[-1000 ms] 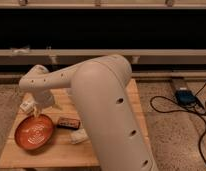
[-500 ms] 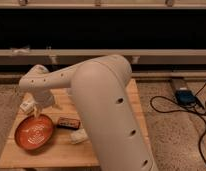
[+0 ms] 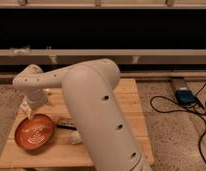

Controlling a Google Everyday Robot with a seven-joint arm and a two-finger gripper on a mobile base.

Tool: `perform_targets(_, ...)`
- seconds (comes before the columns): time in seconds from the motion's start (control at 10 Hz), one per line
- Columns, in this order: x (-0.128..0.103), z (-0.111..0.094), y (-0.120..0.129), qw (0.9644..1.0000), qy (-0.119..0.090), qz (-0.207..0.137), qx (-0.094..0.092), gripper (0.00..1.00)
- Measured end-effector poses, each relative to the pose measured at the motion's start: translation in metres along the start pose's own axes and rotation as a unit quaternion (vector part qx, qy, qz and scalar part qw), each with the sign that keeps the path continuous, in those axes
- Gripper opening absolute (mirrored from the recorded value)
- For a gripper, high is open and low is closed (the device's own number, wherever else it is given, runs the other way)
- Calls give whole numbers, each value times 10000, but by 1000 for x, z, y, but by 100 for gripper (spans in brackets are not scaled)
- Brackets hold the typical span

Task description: Pick up the ceramic bowl

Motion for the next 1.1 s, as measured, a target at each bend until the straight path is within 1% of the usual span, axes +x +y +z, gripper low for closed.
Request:
perform_targets(0.1, -10, 4, 8, 9992, 11, -381, -72, 80)
perform_targets(0.2, -15, 9, 11, 9984, 44, -560, -110, 80)
perform_targets(0.3, -15, 15, 11, 9979, 95, -622, -136, 80)
perform_targets(0.5, -2, 23, 1, 9979, 207, -599, -125, 80)
perform_targets(0.8, 14, 30, -13, 9987, 273, -402, -120, 80)
perform_targets(1.1, 19, 50, -14, 9986, 386, -315, -183, 80)
